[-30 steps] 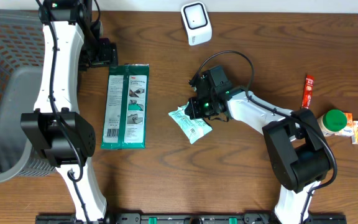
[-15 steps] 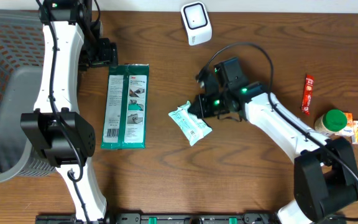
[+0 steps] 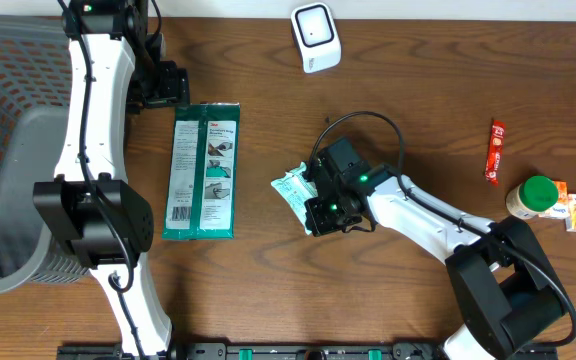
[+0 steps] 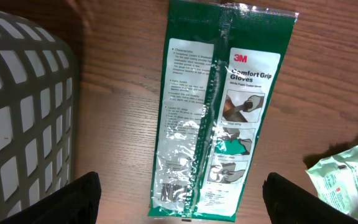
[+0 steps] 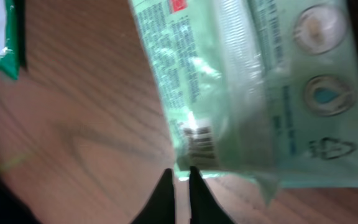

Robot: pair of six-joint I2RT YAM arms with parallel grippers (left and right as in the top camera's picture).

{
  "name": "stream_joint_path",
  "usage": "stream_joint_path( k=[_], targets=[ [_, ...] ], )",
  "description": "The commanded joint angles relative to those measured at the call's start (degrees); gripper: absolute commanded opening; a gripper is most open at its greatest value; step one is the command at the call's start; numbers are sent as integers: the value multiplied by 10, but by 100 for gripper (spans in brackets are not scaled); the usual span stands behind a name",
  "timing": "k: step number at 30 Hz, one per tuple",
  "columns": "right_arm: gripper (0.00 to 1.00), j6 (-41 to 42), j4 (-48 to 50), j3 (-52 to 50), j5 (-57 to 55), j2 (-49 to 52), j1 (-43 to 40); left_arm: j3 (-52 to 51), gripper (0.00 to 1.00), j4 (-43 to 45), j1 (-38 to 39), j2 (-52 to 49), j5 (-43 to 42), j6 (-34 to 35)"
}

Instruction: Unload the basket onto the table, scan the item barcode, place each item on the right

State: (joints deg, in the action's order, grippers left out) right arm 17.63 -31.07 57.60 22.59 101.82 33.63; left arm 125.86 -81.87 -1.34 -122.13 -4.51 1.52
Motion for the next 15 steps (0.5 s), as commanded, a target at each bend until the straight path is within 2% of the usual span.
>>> stream_joint_path(
  k=[1, 8, 15],
  targets=[
    [1, 12, 21, -3, 4, 5, 2, -1, 84, -1, -2, 16, 3, 1],
    [1, 1, 64, 2, 156, 4, -35, -1, 84, -1, -2, 16, 3, 1],
    [1, 1, 51, 0, 124, 4, -78, -1, 84, -1, -2, 16, 3, 1]
  ],
)
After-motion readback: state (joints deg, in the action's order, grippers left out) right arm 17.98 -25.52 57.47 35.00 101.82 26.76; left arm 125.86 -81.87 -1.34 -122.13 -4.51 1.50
